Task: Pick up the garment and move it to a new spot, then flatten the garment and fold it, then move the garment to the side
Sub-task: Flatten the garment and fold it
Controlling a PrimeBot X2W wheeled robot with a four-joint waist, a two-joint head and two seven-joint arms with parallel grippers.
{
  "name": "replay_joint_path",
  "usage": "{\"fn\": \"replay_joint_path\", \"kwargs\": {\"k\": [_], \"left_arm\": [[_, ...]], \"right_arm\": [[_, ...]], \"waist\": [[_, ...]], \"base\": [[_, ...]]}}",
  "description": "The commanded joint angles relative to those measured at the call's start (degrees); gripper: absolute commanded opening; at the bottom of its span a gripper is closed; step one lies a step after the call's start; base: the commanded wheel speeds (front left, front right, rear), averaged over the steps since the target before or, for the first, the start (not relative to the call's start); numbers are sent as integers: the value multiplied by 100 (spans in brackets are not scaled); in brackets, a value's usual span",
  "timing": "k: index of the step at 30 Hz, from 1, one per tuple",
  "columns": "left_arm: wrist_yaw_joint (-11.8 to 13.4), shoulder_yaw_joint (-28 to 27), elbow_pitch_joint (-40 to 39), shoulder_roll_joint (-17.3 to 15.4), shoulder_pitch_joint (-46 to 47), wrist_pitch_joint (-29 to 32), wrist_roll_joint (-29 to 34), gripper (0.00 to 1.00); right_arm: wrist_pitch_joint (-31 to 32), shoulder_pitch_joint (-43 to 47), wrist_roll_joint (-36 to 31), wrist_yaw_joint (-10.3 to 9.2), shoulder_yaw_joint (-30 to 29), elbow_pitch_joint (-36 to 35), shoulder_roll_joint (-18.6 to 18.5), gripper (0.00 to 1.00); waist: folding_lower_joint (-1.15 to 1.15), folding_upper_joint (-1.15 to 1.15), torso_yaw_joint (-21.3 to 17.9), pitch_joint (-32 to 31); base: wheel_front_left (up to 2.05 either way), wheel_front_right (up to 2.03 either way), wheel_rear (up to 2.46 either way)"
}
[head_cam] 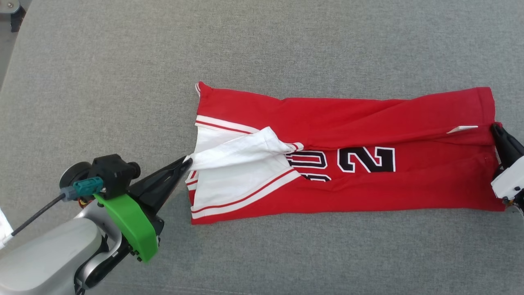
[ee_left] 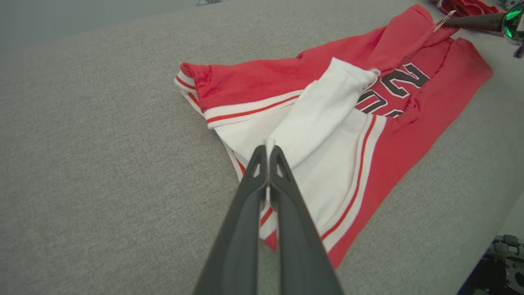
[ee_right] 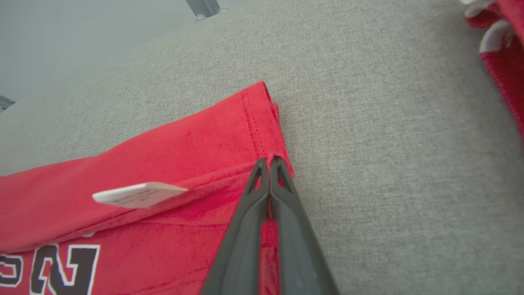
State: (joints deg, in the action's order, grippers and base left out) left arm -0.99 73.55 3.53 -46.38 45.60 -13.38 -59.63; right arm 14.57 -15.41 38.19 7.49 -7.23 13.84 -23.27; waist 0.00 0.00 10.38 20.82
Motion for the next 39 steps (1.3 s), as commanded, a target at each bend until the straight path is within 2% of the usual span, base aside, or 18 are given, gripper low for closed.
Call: {"fn": "replay_joint_path", "kwargs": {"k": [1,2,3,5,8,11,15,17,22,30,39], "left_arm": [[-4,-14,23,19,-123,17,-3,0],[7,-14,46,50,-157,15,-37,0],[31,-14,70,73,-187,11,-53,10],[141,-38,130,141,-260,-21,-59,100],[382,-172,189,316,-468,-113,-40,100],[819,-491,235,524,-748,-179,124,100],[1407,-1600,41,1021,-1621,-176,675,100],[1576,-2099,-41,1268,-2097,-178,1043,100],[1763,-2946,-177,1805,-3087,-181,2060,100],[1513,-3673,-308,2658,-3975,-181,3190,100],[901,-3923,-201,3263,-4221,-181,3927,100]], "right_arm": [[-17,109,52,-1,5,49,16,16],[-17,132,85,-1,11,74,37,41],[-30,147,115,-1,1,93,53,100],[-113,202,165,-1,-38,99,89,100],[-307,431,220,-1,-65,57,180,100],[-597,735,168,-1,-61,-73,257,100],[-1077,1287,81,-1,-24,-249,478,100],[-1295,1519,30,-1,17,-314,568,100],[-1648,1889,25,-1,6,-219,900,100],[-1833,1686,-169,-1,-471,372,1133,100],[-1347,610,-869,-1,-1133,1315,1188,100]], "waist": [[0,0,-1,1],[0,0,-3,-6],[0,0,-5,-15],[0,0,-17,-65],[0,0,-49,-212],[0,0,-90,-389],[0,0,-166,-716],[0,0,-206,-866],[0,0,-252,-1163],[0,0,25,-1373],[0,0,584,-1203]], "base": [[0,0,0],[0,0,0],[0,0,0],[0,0,0],[0,0,0],[0,0,0],[0,0,0],[0,0,0],[0,0,0],[0,0,0],[0,0,0]]}}
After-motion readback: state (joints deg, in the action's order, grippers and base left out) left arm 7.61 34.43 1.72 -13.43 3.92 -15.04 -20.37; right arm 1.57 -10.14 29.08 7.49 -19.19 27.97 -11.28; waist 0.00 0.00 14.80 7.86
